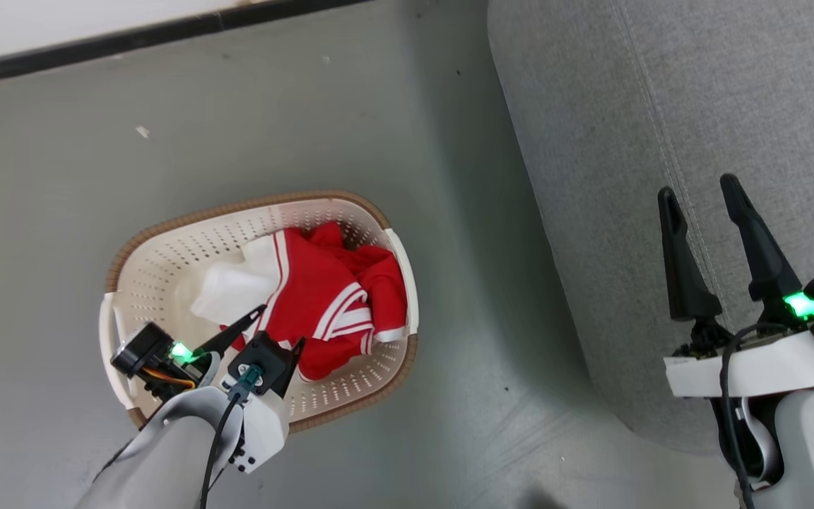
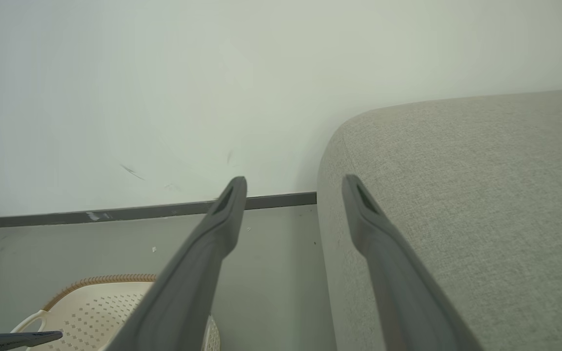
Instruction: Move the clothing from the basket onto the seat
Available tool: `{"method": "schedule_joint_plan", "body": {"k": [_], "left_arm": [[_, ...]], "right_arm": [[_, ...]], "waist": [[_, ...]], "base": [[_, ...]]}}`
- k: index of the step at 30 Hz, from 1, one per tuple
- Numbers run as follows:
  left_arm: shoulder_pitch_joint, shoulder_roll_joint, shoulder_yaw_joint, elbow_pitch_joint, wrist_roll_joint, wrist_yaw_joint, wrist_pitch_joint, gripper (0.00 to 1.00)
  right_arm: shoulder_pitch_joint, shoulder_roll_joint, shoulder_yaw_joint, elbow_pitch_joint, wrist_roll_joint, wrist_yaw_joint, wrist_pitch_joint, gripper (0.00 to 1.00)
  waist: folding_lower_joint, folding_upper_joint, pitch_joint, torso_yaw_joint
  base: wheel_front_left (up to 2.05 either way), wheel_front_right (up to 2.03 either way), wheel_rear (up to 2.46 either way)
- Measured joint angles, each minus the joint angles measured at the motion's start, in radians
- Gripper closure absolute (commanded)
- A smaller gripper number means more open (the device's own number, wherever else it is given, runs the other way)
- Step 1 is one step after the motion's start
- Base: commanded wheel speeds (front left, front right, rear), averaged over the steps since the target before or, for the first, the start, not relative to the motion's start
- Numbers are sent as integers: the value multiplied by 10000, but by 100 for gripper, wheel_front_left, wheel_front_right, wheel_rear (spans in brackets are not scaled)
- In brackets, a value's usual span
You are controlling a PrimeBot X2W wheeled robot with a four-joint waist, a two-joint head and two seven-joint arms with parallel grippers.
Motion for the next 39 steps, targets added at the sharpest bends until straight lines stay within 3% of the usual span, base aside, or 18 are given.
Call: {"method": "schedule_joint_plan", "body": {"k": [25,35,36,37,38,39], "left_arm": [[-1394,477,-123,1298,775,265,180,0],[-1890,635,117,1841,821,571,456,0],[-1948,629,136,1843,821,600,456,17],[-1989,627,151,1845,821,604,456,43],[-2034,621,155,1848,819,604,456,54],[-2093,614,153,1854,821,604,456,54]], "right_arm": [[-1419,-2,378,19,773,0,0,0],[-1935,0,619,132,978,0,0,0],[-2009,0,629,157,1016,0,0,0],[-2043,0,637,163,1045,0,-2,0],[-2068,-2,639,178,1047,0,-2,0],[-2136,0,646,199,1051,0,-2,0]], "waist": [[-1,0,1916,-1056],[-1,0,2502,-1380],[-1,0,2551,-1405],[-1,0,2602,-1429],[-1,0,2649,-1451],[-1,0,2695,-1471]], "base": [[0,0,0],[0,0,0],[0,0,0],[0,0,0],[0,0,0],[0,0,0]]}}
